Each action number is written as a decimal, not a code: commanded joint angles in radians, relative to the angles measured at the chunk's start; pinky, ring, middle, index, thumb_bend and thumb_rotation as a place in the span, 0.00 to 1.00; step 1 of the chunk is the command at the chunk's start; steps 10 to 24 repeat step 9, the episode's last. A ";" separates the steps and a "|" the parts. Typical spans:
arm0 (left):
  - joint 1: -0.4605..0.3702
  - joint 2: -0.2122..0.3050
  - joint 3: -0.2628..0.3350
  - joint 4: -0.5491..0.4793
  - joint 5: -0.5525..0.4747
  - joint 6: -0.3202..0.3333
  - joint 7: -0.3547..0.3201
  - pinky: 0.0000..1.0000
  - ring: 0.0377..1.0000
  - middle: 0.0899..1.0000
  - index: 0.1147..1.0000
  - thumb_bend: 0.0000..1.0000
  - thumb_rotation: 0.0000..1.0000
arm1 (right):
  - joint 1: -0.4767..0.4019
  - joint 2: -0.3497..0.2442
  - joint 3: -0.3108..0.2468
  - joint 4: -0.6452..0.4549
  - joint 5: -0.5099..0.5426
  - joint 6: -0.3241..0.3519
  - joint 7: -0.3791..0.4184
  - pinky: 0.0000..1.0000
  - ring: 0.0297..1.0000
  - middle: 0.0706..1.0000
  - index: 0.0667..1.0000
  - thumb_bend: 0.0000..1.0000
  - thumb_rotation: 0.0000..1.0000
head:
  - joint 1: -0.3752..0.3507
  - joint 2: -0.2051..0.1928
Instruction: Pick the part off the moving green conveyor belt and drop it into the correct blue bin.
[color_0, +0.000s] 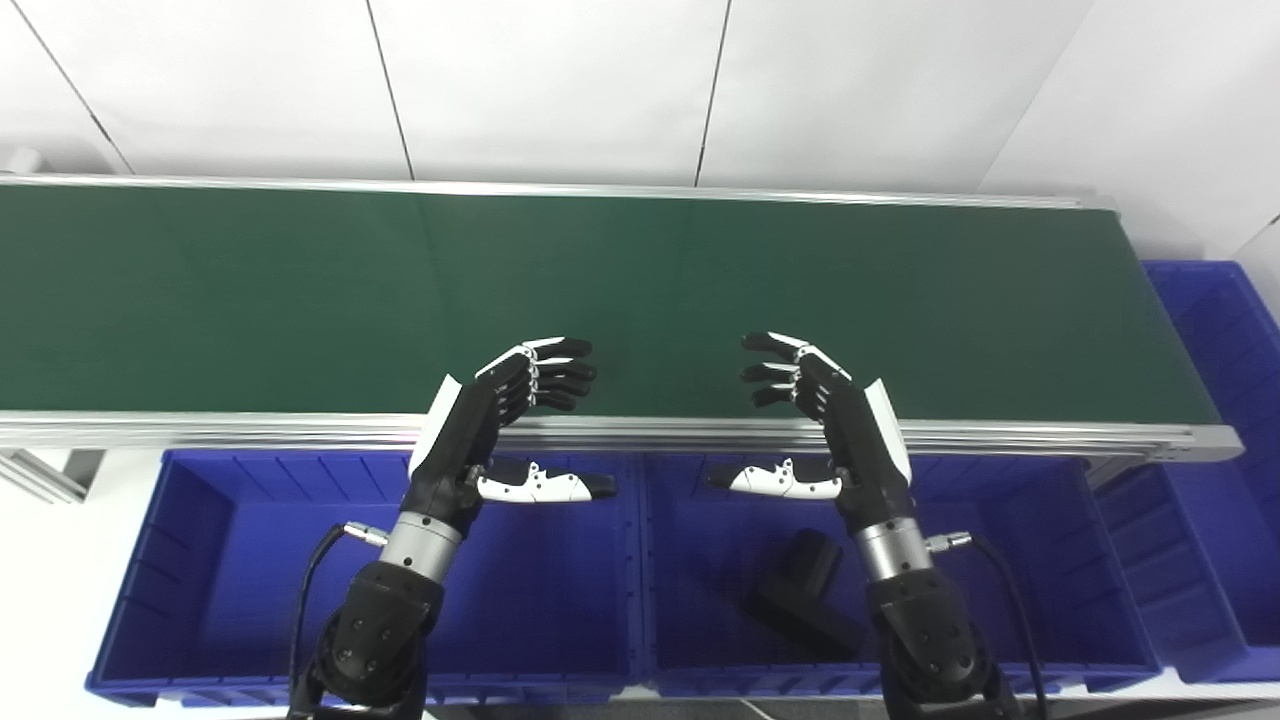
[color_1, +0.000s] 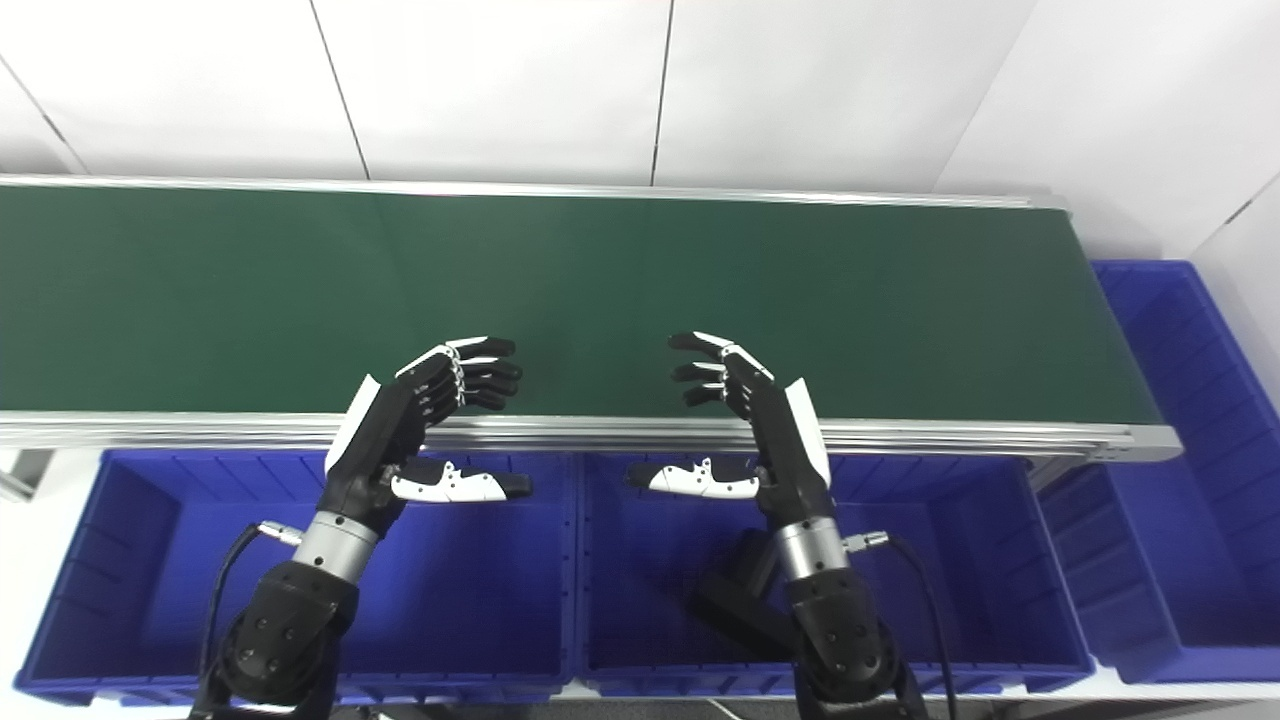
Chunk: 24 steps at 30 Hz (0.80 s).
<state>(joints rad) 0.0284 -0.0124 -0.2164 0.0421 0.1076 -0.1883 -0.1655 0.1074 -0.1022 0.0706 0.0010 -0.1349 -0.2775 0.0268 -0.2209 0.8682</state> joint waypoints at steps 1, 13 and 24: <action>-0.015 -0.009 -0.005 -0.035 -0.004 -0.023 0.007 0.62 0.65 0.65 0.69 0.85 0.05 | -0.002 0.003 0.003 -0.033 0.002 -0.010 0.004 0.60 0.69 0.80 0.73 0.85 0.11 | 0.003 -0.010; -0.011 -0.005 -0.006 -0.026 -0.008 -0.033 0.003 0.63 0.65 0.65 0.70 0.85 0.05 | -0.004 0.011 0.016 -0.019 -0.042 -0.019 -0.011 0.57 0.67 0.79 0.73 0.85 0.15 | 0.004 -0.027; -0.011 -0.005 -0.006 -0.026 -0.008 -0.033 0.003 0.63 0.65 0.65 0.70 0.85 0.05 | -0.004 0.011 0.016 -0.019 -0.042 -0.019 -0.011 0.57 0.67 0.79 0.73 0.85 0.15 | 0.004 -0.027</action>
